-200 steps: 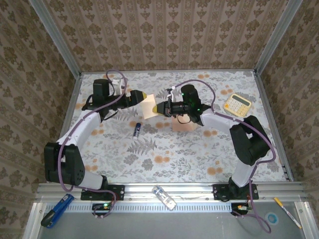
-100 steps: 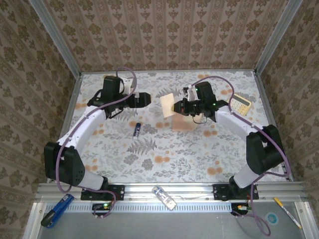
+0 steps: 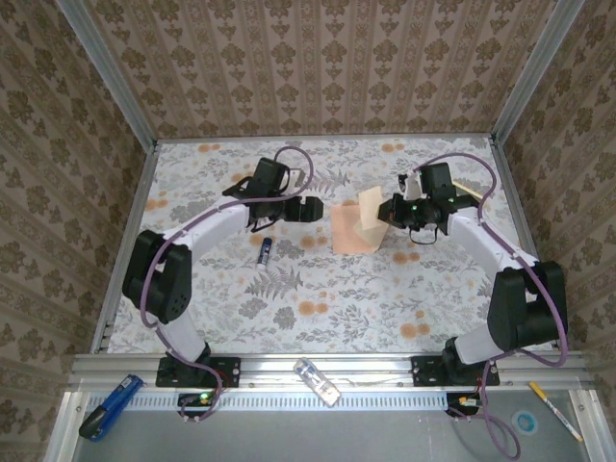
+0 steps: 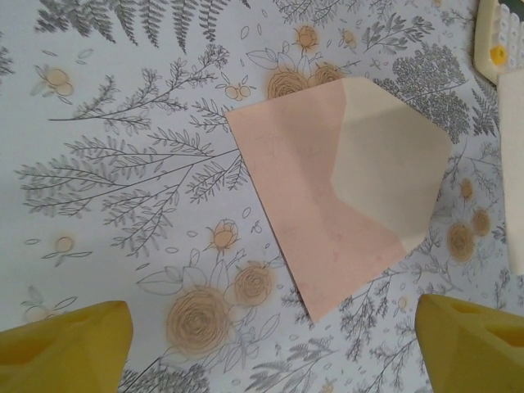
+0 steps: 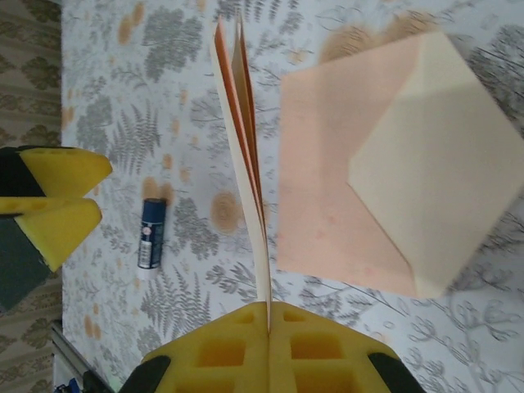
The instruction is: Place the letter into the envelope and seal it
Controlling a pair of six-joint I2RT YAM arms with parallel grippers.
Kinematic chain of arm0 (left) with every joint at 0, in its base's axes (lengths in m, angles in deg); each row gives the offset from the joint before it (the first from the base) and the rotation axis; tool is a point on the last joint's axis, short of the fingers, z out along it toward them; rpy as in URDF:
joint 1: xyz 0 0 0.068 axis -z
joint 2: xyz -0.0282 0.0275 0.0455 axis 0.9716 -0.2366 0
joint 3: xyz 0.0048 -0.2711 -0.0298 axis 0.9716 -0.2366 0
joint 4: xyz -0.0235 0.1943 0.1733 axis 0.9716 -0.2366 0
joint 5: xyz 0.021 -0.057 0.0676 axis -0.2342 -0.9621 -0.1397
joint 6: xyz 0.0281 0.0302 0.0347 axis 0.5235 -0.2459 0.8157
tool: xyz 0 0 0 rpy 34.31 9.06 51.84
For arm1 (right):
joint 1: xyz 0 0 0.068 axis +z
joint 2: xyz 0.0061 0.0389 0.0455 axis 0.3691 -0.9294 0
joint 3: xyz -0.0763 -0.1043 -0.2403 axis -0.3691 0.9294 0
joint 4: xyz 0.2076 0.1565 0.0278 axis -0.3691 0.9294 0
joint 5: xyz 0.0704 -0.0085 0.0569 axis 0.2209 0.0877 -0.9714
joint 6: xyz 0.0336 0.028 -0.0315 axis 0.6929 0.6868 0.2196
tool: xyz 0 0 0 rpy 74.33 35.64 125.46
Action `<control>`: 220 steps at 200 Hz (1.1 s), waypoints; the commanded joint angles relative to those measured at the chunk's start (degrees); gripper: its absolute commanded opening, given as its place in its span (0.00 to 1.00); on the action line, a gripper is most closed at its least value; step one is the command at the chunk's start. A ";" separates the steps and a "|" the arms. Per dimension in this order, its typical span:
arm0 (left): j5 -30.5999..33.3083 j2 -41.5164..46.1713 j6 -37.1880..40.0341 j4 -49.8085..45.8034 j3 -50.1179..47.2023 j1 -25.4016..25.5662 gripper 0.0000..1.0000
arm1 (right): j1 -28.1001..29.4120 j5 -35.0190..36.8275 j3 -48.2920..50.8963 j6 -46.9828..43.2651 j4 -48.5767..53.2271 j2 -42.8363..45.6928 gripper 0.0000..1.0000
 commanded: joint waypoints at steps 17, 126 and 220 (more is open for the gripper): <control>0.67 -5.44 -2.72 2.68 6.28 1.85 0.76 | -1.94 -0.17 2.40 -2.58 1.14 -1.45 0.00; 3.59 -22.19 -0.97 -5.84 21.28 5.37 0.00 | -3.24 5.61 -1.30 -6.77 1.48 -11.34 0.00; 8.33 -29.93 -2.39 -10.44 26.48 7.41 0.00 | -3.93 4.23 -2.90 -5.86 -0.78 -17.50 0.00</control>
